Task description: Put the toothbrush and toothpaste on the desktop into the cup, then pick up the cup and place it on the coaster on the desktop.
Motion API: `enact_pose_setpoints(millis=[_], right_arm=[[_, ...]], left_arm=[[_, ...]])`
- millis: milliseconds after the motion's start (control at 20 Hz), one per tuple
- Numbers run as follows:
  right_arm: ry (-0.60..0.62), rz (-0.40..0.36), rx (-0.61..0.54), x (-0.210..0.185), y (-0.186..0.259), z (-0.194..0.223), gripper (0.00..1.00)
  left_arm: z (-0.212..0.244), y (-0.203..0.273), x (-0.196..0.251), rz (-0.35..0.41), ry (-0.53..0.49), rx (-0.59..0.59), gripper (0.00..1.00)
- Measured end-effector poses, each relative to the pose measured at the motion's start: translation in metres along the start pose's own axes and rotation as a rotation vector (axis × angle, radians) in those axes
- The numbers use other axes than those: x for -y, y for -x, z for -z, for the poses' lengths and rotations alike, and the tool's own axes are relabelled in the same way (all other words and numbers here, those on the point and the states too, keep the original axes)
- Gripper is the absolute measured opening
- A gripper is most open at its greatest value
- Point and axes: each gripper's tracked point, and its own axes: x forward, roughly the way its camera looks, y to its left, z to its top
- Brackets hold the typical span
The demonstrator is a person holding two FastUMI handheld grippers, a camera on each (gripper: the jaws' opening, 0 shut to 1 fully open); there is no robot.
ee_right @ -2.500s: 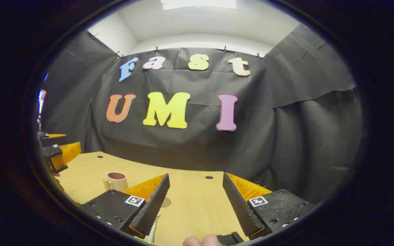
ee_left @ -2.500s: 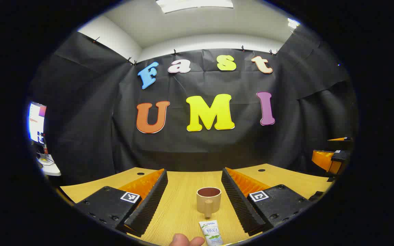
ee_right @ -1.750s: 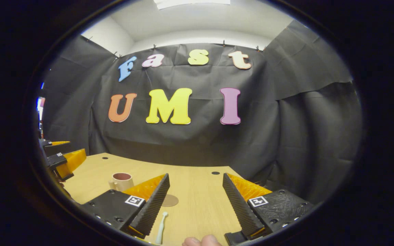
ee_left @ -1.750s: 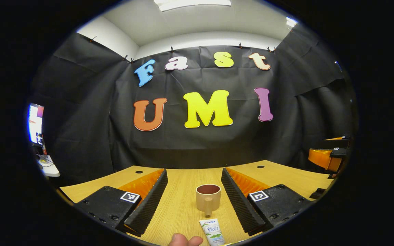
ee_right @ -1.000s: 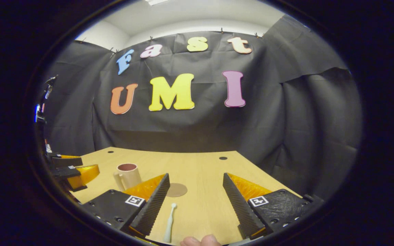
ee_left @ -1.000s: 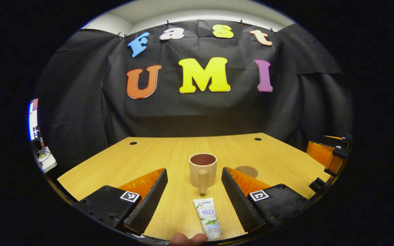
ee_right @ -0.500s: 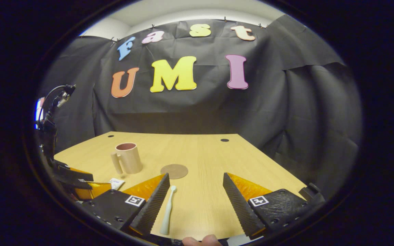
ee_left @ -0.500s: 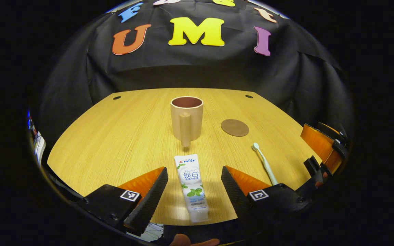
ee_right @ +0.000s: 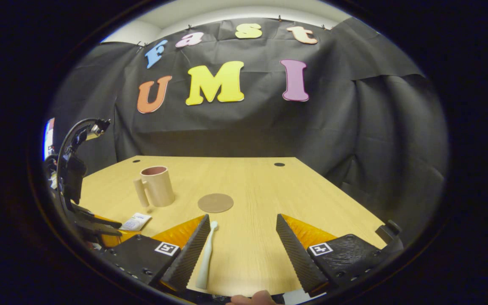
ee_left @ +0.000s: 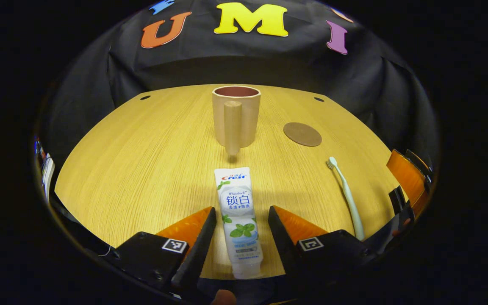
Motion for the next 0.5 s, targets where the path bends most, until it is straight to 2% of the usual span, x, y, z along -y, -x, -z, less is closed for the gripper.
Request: enact_pose_setpoints(millis=[50, 100, 150, 200, 250, 500], right_arm=[[-0.008, -0.007, -0.01, -0.001, -0.002, 0.003, 0.95], [-0.012, -0.017, -0.022, -0.004, -0.003, 0.008, 0.95], [-0.011, -0.023, -0.032, -0.007, -0.005, 0.011, 0.95], [-0.005, -0.027, -0.041, -0.007, -0.008, 0.014, 0.95], [0.005, -0.031, -0.05, -0.008, -0.01, 0.016, 0.95], [0.038, -0.084, -0.099, -0.021, -0.013, 0.031, 0.95]], left_arm=[[-0.001, 0.0, -0.003, -0.02, -0.005, 0.0, 0.8], [0.002, 0.0, -0.007, -0.044, -0.004, -0.009, 0.73], [0.001, -0.001, -0.009, -0.057, -0.013, -0.006, 0.6], [-0.001, 0.0, -0.007, -0.053, -0.011, -0.007, 0.59], [-0.002, 0.0, -0.008, -0.049, 0.0, -0.007, 0.51], [-0.006, -0.002, -0.007, -0.033, 0.015, 0.01, 0.42]])
